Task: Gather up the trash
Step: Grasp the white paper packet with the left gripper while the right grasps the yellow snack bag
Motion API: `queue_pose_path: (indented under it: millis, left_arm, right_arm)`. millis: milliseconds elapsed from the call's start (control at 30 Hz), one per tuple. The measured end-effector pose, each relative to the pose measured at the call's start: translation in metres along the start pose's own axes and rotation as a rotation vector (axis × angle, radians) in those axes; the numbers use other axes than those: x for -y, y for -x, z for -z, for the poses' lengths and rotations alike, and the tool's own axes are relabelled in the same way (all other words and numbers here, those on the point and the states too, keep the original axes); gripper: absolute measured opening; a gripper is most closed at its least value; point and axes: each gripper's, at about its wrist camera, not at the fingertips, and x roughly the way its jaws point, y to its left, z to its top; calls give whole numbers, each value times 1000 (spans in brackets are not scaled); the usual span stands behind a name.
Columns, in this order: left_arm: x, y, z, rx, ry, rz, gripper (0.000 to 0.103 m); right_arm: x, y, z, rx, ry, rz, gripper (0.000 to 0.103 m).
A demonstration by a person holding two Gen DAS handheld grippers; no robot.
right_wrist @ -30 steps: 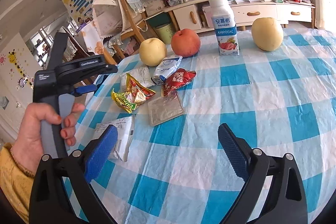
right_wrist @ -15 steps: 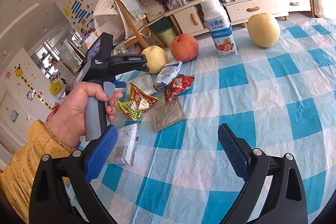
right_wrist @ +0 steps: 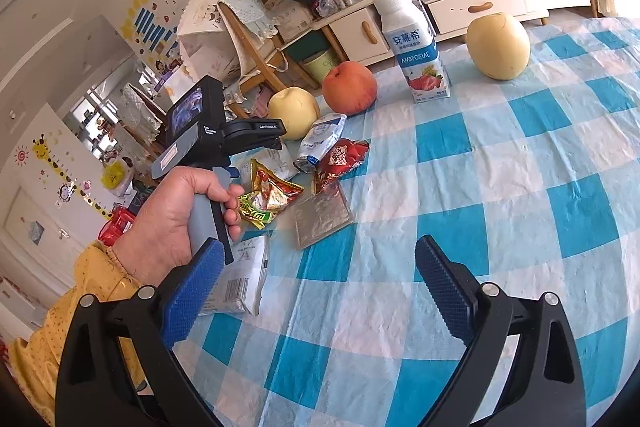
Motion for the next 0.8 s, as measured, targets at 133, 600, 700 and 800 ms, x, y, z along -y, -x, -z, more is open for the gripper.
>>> queue_pose_path:
  millis: [133,600,700,800]
  left_arm:
    - [2,-7,3,-10,-19,22,83]
    - [15,6,30,34,-134,36,70]
    - [16,16,46,37,-170,65,69]
    - [17,28,65,39,-215,96,69]
  right_arm:
    - [0,1,0,2,0,4,95]
    - [3,0,-1,-7,8,17,95]
    - [4,1,-3,-12,25,30,95]
    - [7,0,-4,-17,36,59,95]
